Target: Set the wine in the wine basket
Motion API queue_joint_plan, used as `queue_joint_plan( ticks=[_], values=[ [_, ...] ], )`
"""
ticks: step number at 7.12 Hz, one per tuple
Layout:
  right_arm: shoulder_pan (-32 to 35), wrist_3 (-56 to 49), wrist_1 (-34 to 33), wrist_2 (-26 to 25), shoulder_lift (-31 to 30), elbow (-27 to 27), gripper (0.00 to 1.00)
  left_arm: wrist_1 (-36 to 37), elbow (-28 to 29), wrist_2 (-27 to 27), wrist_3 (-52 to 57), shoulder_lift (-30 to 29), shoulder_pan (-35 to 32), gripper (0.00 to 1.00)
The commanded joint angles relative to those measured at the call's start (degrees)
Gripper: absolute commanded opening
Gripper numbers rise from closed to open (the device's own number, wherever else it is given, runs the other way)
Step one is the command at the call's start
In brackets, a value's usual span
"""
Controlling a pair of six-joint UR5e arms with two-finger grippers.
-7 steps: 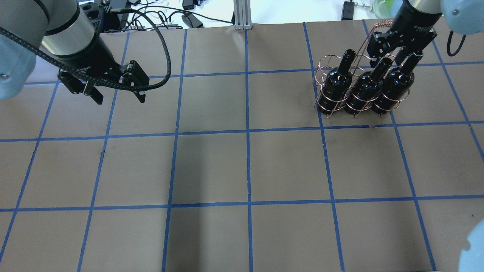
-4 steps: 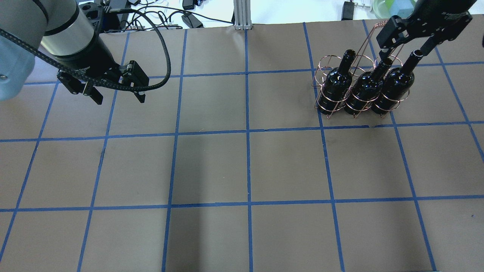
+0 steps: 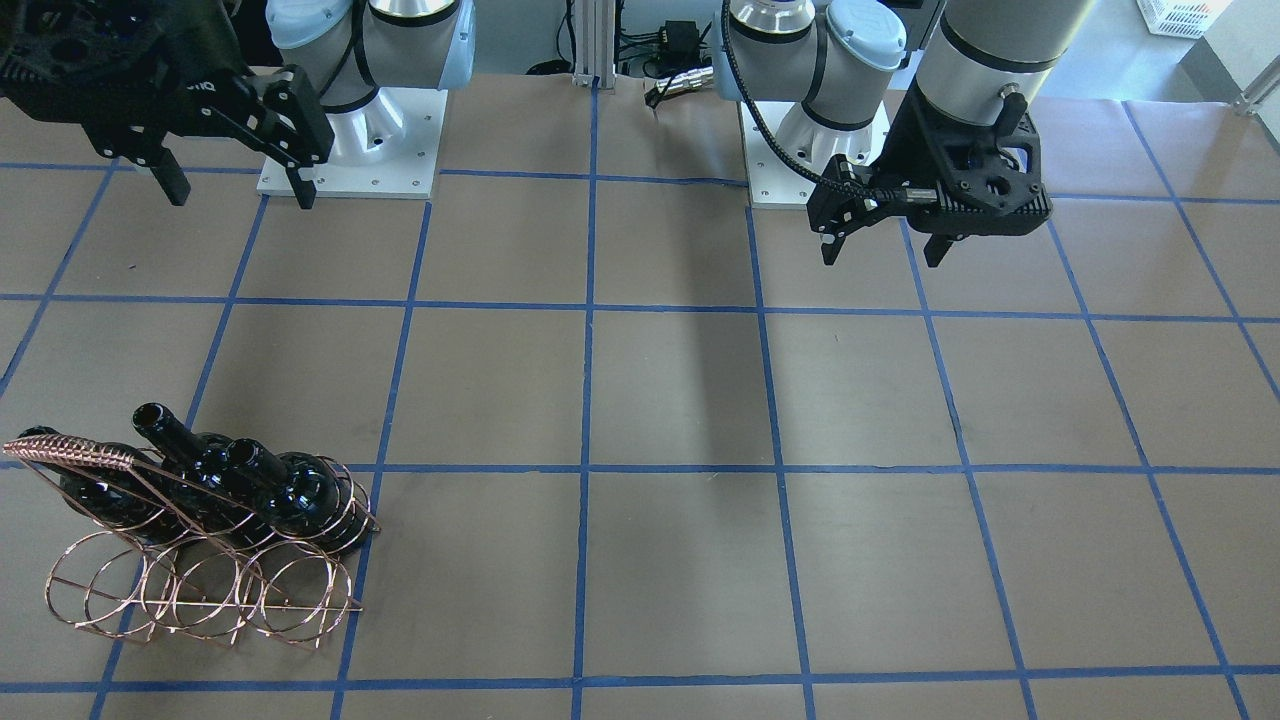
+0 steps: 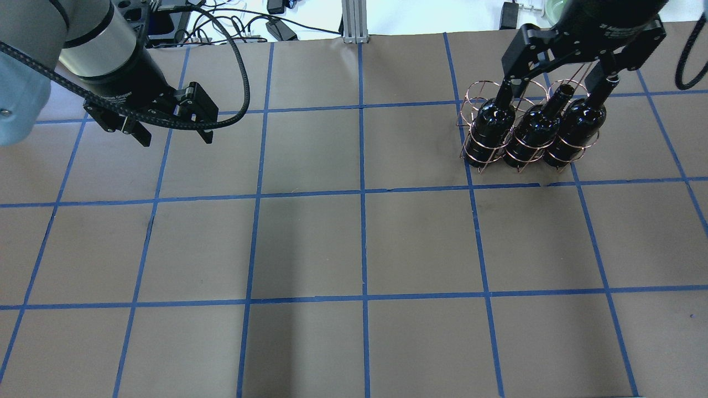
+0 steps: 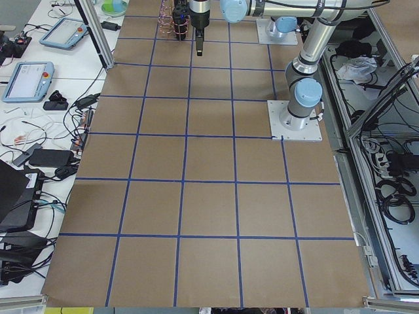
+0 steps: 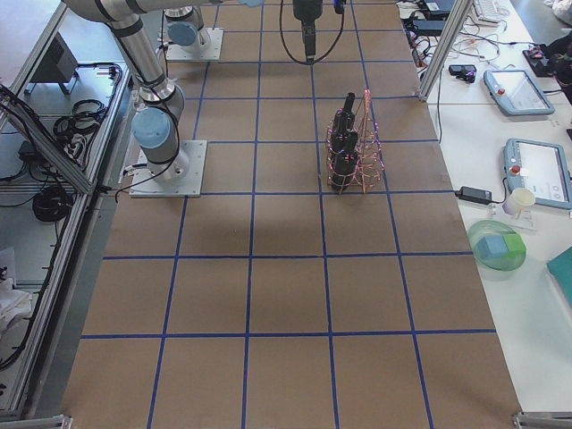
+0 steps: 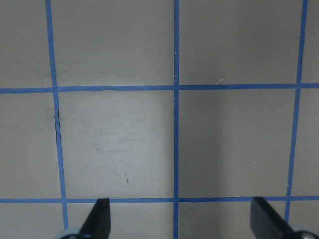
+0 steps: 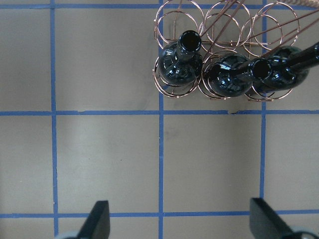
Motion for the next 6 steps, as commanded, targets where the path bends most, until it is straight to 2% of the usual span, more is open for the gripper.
queue_joint_plan(
  ticks=[1, 3, 4, 6],
  values=[
    [1.5, 1.2, -3.8, -1.4, 2.7, -0.7, 1.00, 0.4, 0.4, 0.1, -0.2, 0.6, 0.1, 1.00],
    [1.6, 1.5, -3.6, -0.3, 4.5, -0.3, 1.00, 0.3, 0.6, 0.4, -0.4, 1.2, 0.0, 1.00],
    [1.7, 2.8, -3.3, 2.3, 4.2, -0.3, 1.00, 0.2, 0.6, 0.2, -0.4, 1.8, 0.0, 1.00],
    [1.7, 4.6, -2.8, 1.9, 3.9, -0.1, 1.00, -0.2, 0.5, 0.2, -0.3, 2.2, 0.0, 1.00]
  ],
)
